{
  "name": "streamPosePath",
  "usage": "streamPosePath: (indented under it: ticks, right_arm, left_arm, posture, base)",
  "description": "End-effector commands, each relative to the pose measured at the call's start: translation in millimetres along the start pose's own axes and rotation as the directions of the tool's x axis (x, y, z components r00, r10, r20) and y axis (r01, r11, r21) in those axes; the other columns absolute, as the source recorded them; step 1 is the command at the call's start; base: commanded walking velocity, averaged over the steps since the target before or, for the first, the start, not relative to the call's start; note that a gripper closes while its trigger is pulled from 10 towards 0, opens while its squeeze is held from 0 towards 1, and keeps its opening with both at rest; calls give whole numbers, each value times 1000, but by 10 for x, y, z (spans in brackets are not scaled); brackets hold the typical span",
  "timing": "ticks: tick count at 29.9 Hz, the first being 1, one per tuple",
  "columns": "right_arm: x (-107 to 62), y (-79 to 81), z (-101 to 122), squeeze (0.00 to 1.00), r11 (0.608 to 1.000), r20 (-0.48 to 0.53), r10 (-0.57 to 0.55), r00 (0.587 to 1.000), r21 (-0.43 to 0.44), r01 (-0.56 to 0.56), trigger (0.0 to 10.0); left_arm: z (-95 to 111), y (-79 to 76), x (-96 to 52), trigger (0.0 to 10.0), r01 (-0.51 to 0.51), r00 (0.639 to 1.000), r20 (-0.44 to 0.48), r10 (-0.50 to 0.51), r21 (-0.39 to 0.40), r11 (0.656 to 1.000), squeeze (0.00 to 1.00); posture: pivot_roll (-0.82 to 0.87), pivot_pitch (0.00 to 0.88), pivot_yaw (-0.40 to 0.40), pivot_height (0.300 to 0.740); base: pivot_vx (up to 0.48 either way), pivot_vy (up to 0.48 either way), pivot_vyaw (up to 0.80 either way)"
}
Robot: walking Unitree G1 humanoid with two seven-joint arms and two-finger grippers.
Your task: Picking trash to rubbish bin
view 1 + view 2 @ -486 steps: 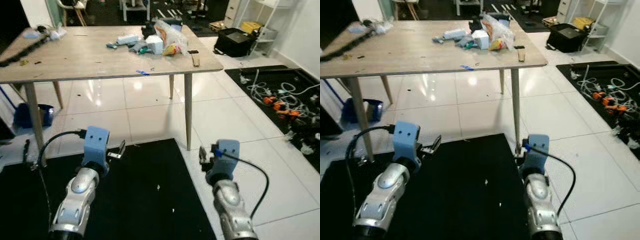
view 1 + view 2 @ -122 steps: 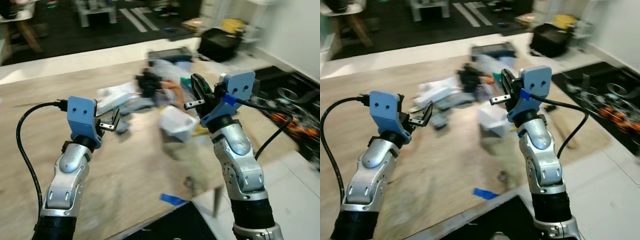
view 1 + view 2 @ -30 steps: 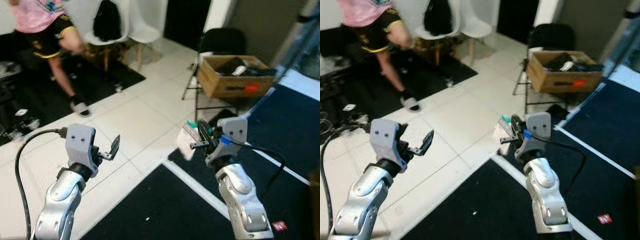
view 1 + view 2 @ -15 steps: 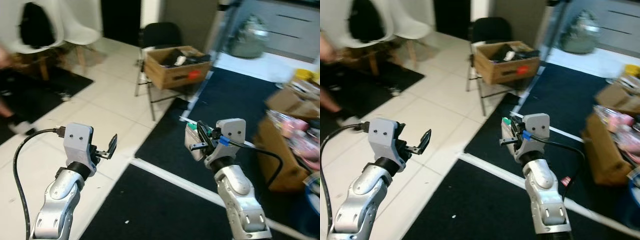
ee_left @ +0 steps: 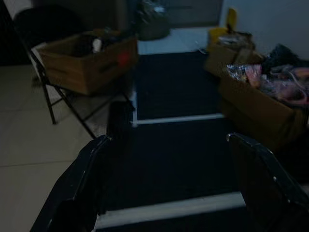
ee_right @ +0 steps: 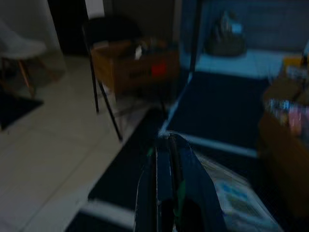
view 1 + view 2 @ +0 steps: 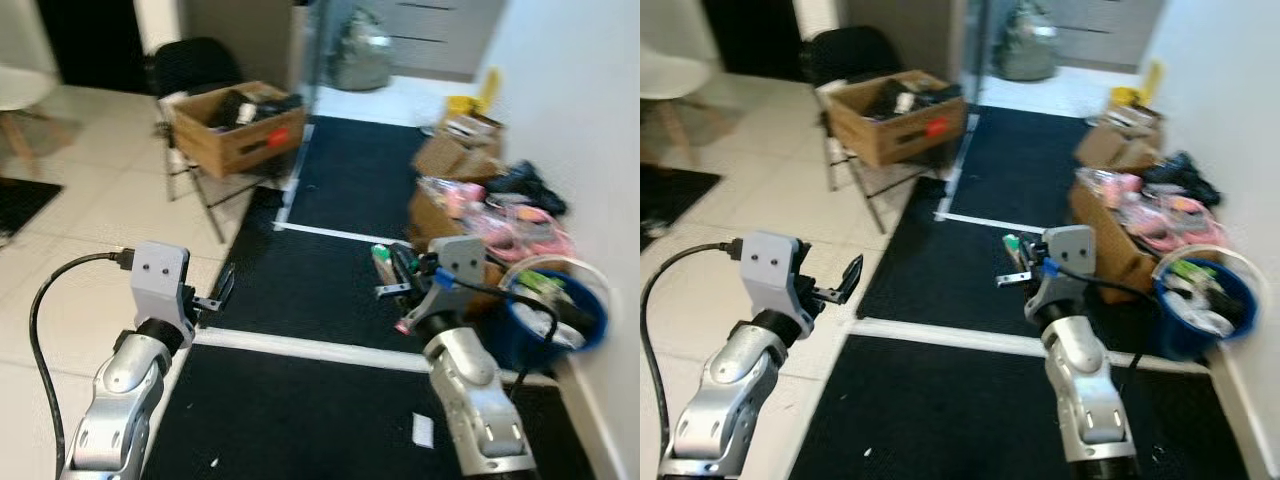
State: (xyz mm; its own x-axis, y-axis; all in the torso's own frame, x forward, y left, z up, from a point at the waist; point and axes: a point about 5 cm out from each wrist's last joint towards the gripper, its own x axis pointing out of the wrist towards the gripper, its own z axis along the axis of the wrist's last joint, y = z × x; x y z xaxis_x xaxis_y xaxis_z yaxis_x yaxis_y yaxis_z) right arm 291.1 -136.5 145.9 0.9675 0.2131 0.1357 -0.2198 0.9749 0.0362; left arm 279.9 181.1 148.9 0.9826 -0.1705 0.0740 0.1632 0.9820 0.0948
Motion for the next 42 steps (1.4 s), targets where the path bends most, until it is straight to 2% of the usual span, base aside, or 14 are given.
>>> streamPosePath:
  ticks: [1, 7, 18, 34, 42]
  right_arm:
    - [-5, 6, -73, 0, 1000, -42, 1, 999, 12, -1, 10000]
    - [14, 20, -87, 0, 1000, -45, 1, 999, 14, 0, 10000]
    - [52, 56, -121, 0, 1000, -63, 24, 998, 5, -23, 10000]
    - [74, -4, -159, 0, 1000, -67, -23, 997, 6, 23, 10000]
    - [56, -21, -204, 0, 999, -79, -39, 996, 17, 41, 10000]
  left_arm:
    - [-57, 2, 9, 10000, -19, 999, -28, 20, 7, 1000, 0]
    - [-50, 32, 28, 10000, -43, 999, -21, 43, -1, 999, 0]
    - [-71, -2, 68, 10000, -38, 999, -29, 38, 1, 999, 0]
    - [-97, 2, 80, 10000, -47, 998, -46, 48, 8, 999, 0]
    - [-112, -12, 80, 10000, -38, 998, -52, 38, 9, 999, 0]
  posture:
    - [-43, 93, -13, 740]
    - [-45, 89, -10, 740]
    - [-47, 99, -13, 740]
    - [-40, 97, -13, 740]
    - [-43, 103, -12, 740]
  base:
    - [0, 0, 0]
    - [170, 0, 0]
    - [309, 0, 0]
    - [341, 0, 0]
    - [340, 0, -755]
